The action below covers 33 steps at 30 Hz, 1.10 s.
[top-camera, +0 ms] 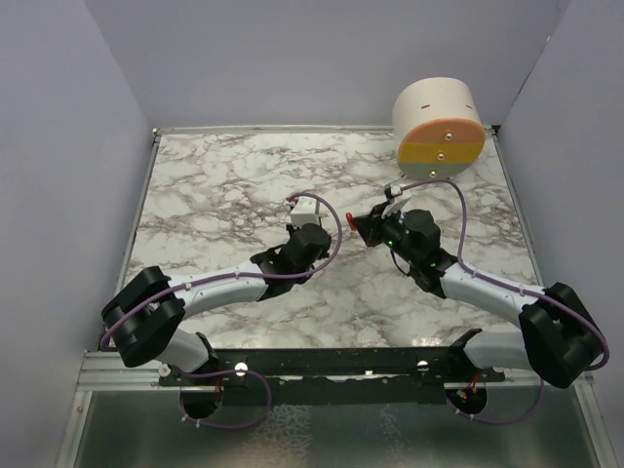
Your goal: Put the keys on the keyring
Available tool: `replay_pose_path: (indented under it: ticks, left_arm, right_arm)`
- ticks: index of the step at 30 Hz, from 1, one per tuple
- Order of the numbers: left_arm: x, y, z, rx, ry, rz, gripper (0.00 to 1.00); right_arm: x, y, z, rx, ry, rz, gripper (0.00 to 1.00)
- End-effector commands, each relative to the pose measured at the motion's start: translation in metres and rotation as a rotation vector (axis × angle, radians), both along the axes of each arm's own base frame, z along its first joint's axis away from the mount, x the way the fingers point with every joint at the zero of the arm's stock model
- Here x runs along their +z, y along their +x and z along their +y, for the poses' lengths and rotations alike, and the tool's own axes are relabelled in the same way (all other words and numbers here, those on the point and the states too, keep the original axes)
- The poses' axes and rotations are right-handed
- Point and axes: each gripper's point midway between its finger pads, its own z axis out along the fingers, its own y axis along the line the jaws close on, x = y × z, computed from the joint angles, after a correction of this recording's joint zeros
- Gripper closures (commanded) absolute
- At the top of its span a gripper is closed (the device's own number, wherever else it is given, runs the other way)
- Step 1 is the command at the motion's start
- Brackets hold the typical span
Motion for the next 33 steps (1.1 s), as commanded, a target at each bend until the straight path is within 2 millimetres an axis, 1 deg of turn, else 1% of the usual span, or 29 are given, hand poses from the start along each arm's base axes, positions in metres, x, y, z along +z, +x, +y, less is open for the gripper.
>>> replay_pose_path:
  ticks: [1,3,7,10,15,19,22,28,33]
  left_arm:
    - [0.021,0.005,-0.017,-0.031,-0.074,-0.039,1.00]
    - [0.019,0.002,-0.018,-0.055,-0.065,-0.035,1.00]
    - [0.007,-0.003,-0.012,-0.060,-0.020,-0.003,1.00]
    - [0.001,-0.004,-0.009,-0.040,-0.036,0.004,1.00]
    - [0.003,0.002,-0.008,0.005,-0.062,-0.008,1.00]
    - [0.006,0.007,-0.012,0.029,-0.088,-0.015,1.00]
    - [0.003,0.009,-0.016,0.026,-0.078,-0.012,1.00]
    - [-0.015,0.003,-0.011,0.023,-0.028,0.035,1.00]
    - [-0.049,-0.008,0.011,0.054,0.094,0.117,0.97]
  right_arm:
    - [0.018,0.007,0.002,-0.025,0.042,-0.037,0.99]
    - [0.019,0.006,0.001,-0.025,0.037,-0.044,0.99]
    - [0.020,0.004,-0.001,-0.025,0.028,-0.052,0.99]
    - [0.020,0.005,-0.002,-0.030,0.033,-0.049,0.99]
    - [0.018,0.008,-0.002,-0.052,0.052,-0.029,0.99]
    - [0.015,0.011,-0.003,-0.078,0.069,-0.011,0.99]
    - [0.014,0.011,-0.002,-0.078,0.072,-0.009,0.99]
    - [0.016,0.010,-0.004,-0.080,0.066,-0.015,0.99]
    - [0.016,0.009,-0.006,-0.081,0.054,-0.020,0.99]
